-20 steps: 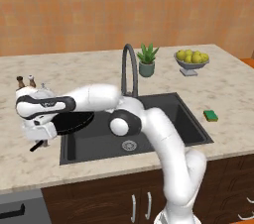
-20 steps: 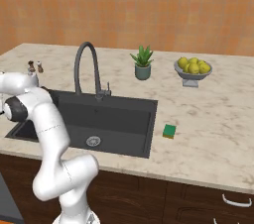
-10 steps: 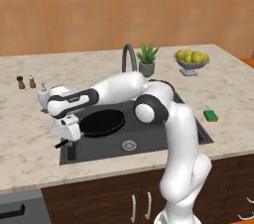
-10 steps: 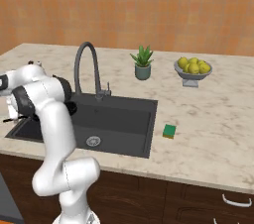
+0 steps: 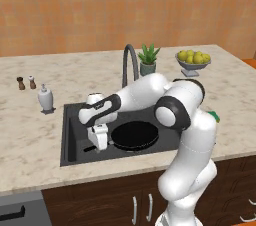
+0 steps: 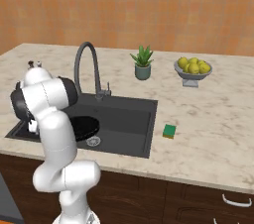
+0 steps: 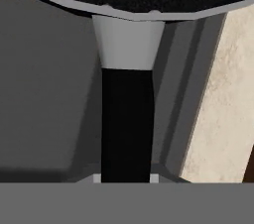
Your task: Pick the pan and sponge and place them into the sink. Then turn on the water.
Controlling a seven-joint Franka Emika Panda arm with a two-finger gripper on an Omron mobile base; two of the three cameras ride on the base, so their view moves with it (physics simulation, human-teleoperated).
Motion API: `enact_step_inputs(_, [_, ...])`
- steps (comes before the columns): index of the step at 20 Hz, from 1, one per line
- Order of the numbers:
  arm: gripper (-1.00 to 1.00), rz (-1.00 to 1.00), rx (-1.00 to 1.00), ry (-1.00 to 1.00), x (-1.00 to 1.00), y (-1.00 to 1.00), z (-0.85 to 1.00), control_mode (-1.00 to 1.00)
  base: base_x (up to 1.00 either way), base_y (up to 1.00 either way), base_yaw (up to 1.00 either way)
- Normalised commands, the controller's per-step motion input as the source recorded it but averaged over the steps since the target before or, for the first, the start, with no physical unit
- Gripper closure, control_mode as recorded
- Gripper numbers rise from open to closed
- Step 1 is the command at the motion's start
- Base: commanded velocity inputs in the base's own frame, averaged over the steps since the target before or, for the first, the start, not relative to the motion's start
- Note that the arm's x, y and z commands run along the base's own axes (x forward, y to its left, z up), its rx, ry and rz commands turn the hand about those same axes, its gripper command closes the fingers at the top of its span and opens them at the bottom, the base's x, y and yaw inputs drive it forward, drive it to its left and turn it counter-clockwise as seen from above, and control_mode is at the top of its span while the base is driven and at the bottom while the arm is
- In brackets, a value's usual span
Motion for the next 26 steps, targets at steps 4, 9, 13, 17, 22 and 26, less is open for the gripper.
enact_step_inputs(4, [1.0,-0.2,-0.06,0.0,0.0,-0.27,-0.49,-1.0,0.0,0.0,0.0])
enact_step_inputs(9, [1.0,-0.08,-0.06,0.0,0.16,0.0,-0.42,-1.0,0.0,0.0,0.0])
enact_step_inputs(13, [1.0,-0.04,-0.05,0.0,0.04,-0.28,-0.57,-1.0,0.0,0.0,0.0])
enact_step_inputs(17, [1.0,-0.06,-0.01,0.0,0.07,-0.41,-0.57,-1.0,0.0,0.0,0.0])
enact_step_inputs(22, [1.0,-0.06,-0.03,0.0,0.13,-0.39,-0.73,-1.0,0.0,0.0,0.0])
enact_step_inputs(26, [1.0,-0.04,0.0,0.0,0.0,-0.39,-0.66,-1.0,0.0,0.0,0.0])
